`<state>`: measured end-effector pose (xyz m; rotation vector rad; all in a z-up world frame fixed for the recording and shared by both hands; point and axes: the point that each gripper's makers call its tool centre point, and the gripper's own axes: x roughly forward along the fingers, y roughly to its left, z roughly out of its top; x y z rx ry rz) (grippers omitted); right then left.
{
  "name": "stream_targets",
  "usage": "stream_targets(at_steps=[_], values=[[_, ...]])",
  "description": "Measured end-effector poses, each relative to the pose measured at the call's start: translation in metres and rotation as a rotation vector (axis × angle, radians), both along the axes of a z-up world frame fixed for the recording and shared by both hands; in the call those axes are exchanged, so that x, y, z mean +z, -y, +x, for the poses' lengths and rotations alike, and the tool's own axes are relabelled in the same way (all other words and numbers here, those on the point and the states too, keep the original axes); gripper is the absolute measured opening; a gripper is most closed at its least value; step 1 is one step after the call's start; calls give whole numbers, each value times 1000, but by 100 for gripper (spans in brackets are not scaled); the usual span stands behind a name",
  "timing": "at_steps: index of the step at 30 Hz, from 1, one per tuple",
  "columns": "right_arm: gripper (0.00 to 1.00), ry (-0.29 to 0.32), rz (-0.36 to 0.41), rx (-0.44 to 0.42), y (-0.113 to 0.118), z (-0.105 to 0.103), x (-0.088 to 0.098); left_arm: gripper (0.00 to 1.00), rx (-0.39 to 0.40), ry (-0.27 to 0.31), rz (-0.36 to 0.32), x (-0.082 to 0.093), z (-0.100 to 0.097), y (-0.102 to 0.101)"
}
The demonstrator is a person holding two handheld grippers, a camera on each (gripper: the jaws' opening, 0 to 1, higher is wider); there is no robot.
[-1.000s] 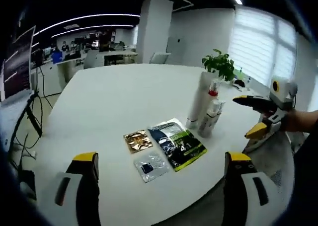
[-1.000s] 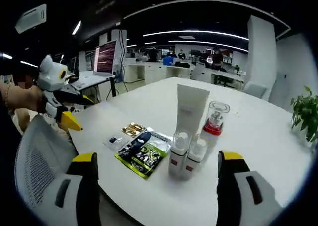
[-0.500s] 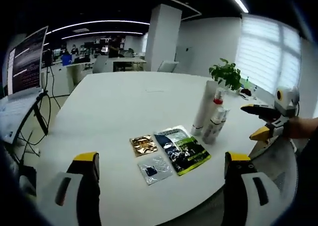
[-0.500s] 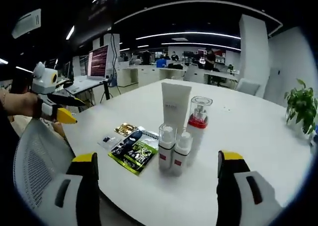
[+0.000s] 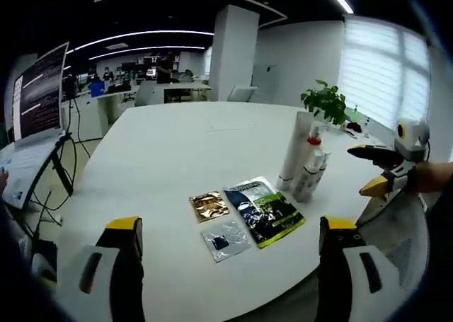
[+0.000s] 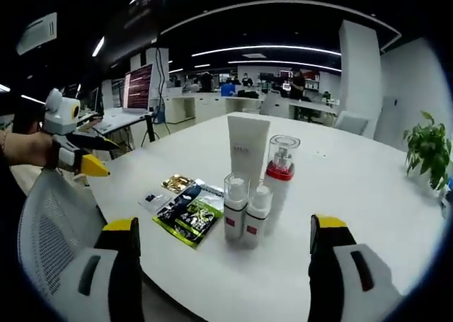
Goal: Arrange the skincare products in the storage area until every visible bottle or jar stands upright without overlapping.
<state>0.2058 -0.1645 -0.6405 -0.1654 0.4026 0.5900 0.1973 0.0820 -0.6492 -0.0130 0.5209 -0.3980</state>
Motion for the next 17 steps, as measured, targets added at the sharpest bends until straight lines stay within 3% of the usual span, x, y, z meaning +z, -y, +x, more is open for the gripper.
stream_targets(at_steps=[17], values=[[98,-14,-4,0,0,-2,-3,98,-13,-22,10,-6,-3,0]])
